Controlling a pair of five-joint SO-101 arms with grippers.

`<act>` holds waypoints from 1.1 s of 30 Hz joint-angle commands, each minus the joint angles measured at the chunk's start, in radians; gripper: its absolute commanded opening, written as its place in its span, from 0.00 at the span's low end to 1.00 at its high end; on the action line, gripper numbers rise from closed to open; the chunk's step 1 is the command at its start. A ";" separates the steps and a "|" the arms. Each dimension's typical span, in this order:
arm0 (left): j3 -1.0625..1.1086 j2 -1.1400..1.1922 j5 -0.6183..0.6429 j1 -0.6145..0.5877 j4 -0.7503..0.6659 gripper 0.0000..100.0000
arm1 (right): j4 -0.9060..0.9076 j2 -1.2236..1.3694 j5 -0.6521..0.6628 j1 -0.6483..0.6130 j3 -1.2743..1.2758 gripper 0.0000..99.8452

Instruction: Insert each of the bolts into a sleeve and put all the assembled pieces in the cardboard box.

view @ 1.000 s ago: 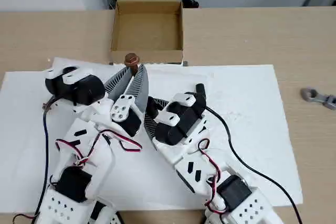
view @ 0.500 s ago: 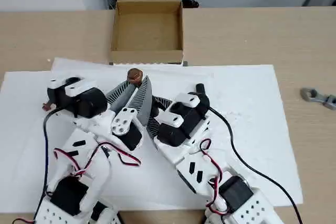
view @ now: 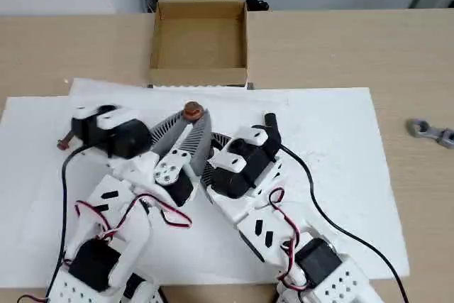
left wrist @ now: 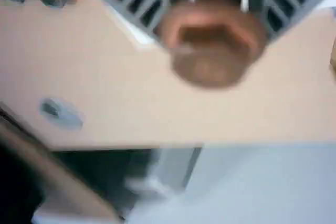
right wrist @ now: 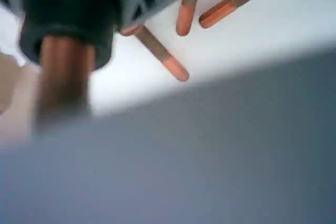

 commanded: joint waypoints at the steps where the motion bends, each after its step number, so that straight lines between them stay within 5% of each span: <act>1: -0.021 -0.023 -0.029 0.006 0.017 0.12 | -0.002 -0.012 -0.006 -0.001 -0.011 0.00; 25: -0.094 -0.018 -0.066 -0.005 0.189 0.20 | -0.010 -0.010 -0.006 0.038 -0.015 0.00; 33: -0.156 -0.023 -0.141 -0.143 0.233 0.15 | -0.013 0.004 -0.005 0.058 -0.032 0.00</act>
